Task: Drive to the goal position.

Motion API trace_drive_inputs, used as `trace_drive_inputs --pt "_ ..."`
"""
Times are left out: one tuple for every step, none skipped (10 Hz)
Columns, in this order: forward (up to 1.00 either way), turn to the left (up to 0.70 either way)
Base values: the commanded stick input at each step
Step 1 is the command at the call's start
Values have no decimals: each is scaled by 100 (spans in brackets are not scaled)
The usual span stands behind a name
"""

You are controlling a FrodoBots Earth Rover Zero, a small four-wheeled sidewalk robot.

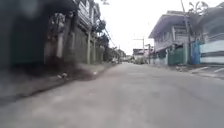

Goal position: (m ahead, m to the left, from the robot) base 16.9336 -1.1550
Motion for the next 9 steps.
trace_drive_inputs --pt "100 0" --pt "100 0" --pt "100 0" --pt "100 0" --pt "100 0" --pt "100 0" --pt "100 0" --pt "100 0" --pt "100 0"
